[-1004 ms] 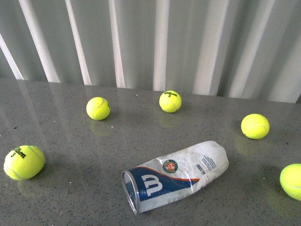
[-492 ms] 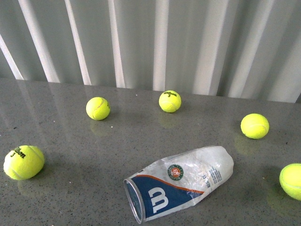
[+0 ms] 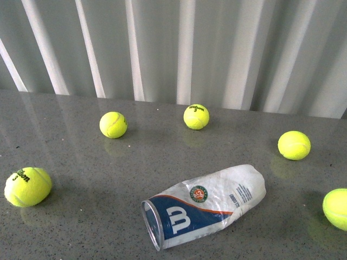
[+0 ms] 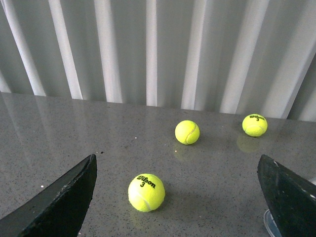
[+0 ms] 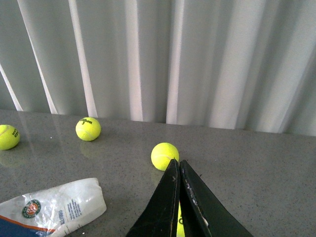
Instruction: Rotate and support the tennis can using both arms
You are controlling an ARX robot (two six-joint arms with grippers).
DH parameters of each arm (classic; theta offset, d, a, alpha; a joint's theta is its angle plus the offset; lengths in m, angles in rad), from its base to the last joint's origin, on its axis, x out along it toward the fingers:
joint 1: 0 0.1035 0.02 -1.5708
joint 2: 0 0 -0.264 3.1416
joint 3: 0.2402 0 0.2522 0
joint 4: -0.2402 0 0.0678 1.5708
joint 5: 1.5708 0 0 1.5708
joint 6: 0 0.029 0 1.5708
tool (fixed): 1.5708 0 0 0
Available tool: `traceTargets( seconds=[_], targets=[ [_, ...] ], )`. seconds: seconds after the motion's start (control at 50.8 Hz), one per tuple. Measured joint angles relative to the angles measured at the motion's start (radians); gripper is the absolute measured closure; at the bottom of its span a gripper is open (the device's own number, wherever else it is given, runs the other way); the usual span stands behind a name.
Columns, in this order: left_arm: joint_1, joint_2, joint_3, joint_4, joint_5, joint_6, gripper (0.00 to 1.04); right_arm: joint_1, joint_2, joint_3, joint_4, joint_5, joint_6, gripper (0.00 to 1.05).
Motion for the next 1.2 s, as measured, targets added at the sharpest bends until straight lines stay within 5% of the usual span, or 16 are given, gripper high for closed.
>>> traceTargets(
  seconds=[0.177, 0.276, 0.512, 0.886, 0.945, 1.024, 1.201],
  targets=[
    [0.0, 0.0, 0.0, 0.0, 0.0, 0.0, 0.07, 0.0, -0.055, 0.0, -0.055, 0.0, 0.0, 1.01],
    [0.0, 0.0, 0.0, 0.0, 0.0, 0.0, 0.07, 0.0, -0.18, 0.0, -0.216, -0.001, 0.0, 1.01],
    [0.0, -0.001, 0.0, 0.0, 0.0, 0.0, 0.07, 0.0, -0.224, 0.0, -0.23, -0.001, 0.0, 1.0],
    [0.001, 0.01, 0.004, -0.012, 0.006, -0.009, 0.07, 0.0, -0.224, 0.0, -0.23, -0.001, 0.002, 0.39],
    [0.005, 0.212, 0.108, -0.159, 0.042, -0.062, 0.07, 0.0, -0.224, 0.0, -0.23, 0.0, 0.002, 0.24],
    [-0.016, 0.631, 0.315, -0.026, 0.074, -0.123, 0.07, 0.0, -0.224, 0.0, -0.231, 0.0, 0.002, 0.06],
    [-0.139, 1.157, 0.544, 0.034, 0.192, -0.374, 0.07, 0.0, -0.224, 0.0, -0.231, -0.001, 0.003, 0.07]
  ],
)
